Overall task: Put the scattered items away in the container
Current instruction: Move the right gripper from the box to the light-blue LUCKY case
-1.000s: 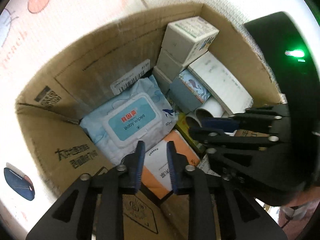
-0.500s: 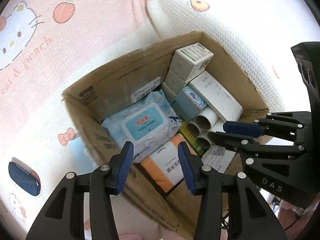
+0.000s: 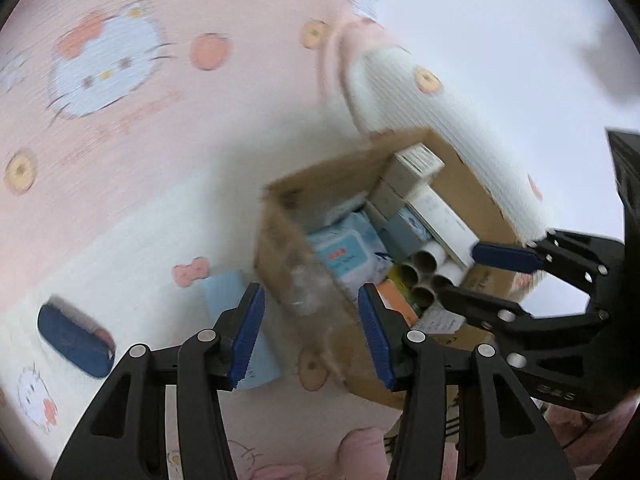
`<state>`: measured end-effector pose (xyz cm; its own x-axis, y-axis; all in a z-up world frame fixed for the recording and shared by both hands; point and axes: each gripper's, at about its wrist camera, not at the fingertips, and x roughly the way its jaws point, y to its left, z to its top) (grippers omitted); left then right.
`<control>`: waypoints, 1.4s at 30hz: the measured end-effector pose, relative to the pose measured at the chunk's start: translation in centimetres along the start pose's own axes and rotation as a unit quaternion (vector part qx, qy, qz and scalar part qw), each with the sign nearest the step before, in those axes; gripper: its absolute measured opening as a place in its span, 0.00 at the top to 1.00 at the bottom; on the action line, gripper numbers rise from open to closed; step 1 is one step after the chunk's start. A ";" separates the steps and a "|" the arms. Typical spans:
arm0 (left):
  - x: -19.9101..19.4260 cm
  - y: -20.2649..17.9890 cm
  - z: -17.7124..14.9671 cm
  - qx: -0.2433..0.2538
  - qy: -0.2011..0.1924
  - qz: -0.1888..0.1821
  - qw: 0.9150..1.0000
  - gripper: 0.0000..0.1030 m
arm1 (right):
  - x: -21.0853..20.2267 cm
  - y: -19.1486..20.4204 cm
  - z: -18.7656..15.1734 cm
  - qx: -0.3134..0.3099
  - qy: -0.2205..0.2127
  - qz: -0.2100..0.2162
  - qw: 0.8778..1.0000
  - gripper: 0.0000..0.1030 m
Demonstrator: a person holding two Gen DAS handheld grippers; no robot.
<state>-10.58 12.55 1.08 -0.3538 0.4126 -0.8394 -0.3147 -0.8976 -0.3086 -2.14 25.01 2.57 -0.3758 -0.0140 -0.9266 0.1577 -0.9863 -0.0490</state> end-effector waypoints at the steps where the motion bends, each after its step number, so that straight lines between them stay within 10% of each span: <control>1: -0.4 1.0 -0.2 -0.012 -0.006 0.003 1.000 0.48 | -0.4 0.6 0.1 -0.002 -0.009 0.006 1.000 0.57; 16: -0.7 14.6 -6.4 -0.193 -0.023 -0.021 0.981 0.47 | 2.3 7.5 3.2 0.023 -0.039 0.105 0.993 0.45; 27: 2.3 22.2 -12.8 -0.303 -0.029 -0.037 0.952 0.47 | 12.1 12.1 2.6 0.016 0.042 0.117 0.992 0.44; 35: 7.5 21.4 -14.2 -0.289 -0.038 -0.143 0.946 0.48 | 16.5 12.8 -0.7 0.005 0.041 0.033 0.999 0.44; 42: 11.4 20.3 -14.9 -0.291 -0.029 -0.231 0.928 0.48 | 18.2 12.7 -3.6 0.036 -0.001 0.043 0.998 0.44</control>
<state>-7.84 -3.29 -21.41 -0.3507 0.7668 -0.5376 0.0785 -0.5479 -0.8328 -3.66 12.80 -16.25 -0.3662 -0.1000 -0.9251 0.1232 -0.9907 0.0583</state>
